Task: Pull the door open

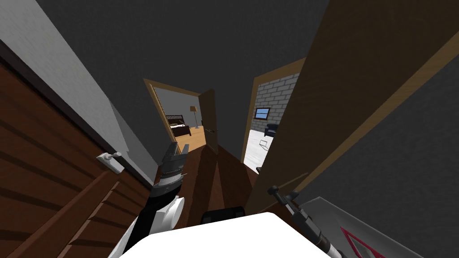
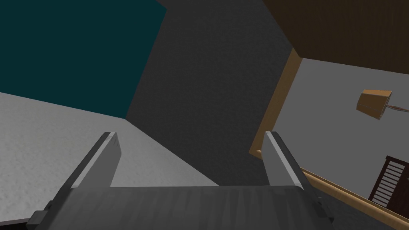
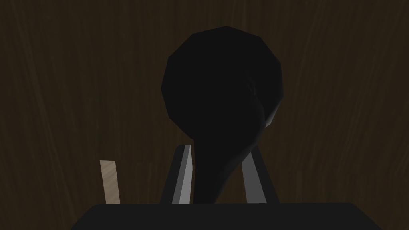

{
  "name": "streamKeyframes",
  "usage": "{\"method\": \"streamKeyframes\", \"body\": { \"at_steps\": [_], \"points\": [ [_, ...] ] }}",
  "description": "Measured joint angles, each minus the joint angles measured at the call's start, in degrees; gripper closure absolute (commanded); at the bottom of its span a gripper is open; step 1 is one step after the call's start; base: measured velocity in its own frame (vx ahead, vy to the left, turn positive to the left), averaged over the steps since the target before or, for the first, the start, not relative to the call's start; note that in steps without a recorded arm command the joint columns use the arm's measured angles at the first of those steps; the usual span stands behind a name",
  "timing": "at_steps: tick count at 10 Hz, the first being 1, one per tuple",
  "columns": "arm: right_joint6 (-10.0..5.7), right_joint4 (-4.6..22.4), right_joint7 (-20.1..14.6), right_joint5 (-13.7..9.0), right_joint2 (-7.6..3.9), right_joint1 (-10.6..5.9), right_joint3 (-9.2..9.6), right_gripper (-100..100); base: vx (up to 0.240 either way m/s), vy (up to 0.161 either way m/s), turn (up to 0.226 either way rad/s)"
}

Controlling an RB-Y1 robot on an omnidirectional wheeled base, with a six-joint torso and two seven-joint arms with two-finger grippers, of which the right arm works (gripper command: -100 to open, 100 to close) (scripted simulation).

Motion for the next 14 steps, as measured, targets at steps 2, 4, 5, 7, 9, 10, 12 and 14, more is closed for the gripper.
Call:
{"method": "streamKeyframes", "body": {
  "at_steps": [2,4,5,7,9,10,12,14],
  "points": [
    [0.71,-1.5,0.3,-0.2,-0.44,0.66,-0.13,100,-0.006,-0.023,0.103],
    [1.25,-1.3,0.3,-0.6,0.05,1.84,0.00,100,0.124,-0.028,0.267],
    [1.36,-1.3,0.4,-0.9,0.34,2.20,-0.01,100,0.085,-0.012,0.250],
    [0.49,0.8,0.3,-1.8,1.16,1.85,-0.30,100,0.041,-0.009,0.324],
    [0.05,2.4,0.4,-3.2,1.83,2.07,-0.87,100,-0.030,-0.019,0.315],
    [-0.29,3.3,0.4,-3.8,2.17,2.30,-1.08,100,-0.044,-0.003,0.165],
    [0.78,1.3,0.9,-5.1,2.07,4.42,-1.63,100,-0.062,-0.007,0.202],
    [-1.25,5.4,0.4,-5.7,3.12,3.70,-1.69,100,-0.067,0.002,0.185]
  ]
}}
